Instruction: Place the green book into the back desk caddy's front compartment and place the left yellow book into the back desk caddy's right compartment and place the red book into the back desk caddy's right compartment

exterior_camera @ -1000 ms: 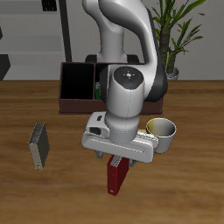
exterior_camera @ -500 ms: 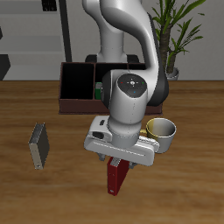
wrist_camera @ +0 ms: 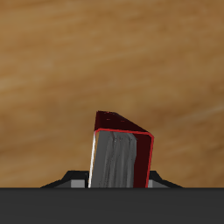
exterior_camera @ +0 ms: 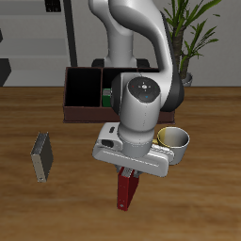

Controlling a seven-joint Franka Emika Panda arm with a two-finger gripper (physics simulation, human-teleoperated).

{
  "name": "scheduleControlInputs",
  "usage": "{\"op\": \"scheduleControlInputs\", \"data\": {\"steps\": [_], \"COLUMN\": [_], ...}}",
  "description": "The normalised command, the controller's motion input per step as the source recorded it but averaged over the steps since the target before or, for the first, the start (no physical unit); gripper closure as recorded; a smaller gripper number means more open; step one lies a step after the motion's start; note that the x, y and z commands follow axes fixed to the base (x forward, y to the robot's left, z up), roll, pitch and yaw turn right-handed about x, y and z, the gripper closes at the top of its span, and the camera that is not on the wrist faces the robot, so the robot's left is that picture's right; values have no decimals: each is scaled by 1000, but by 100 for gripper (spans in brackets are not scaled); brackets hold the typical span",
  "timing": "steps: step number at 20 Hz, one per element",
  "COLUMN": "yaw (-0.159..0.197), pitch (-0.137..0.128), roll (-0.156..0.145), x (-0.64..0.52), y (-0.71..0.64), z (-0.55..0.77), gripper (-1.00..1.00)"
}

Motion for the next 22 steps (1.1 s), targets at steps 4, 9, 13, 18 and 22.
{"op": "scheduleControlInputs", "data": {"steps": [4, 9, 13, 18, 22], "yaw": [-4, 0, 18, 56, 9], "pitch": [-9, -19, 46, -39, -10], "roll": [-11, -13, -70, -48, -1], "x": [-35, -196, -262, -538, -702], "y": [-52, -79, -154, -193, -117], "z": [144, 405, 693, 859, 612], "gripper": [100, 100, 100, 100, 100]}}
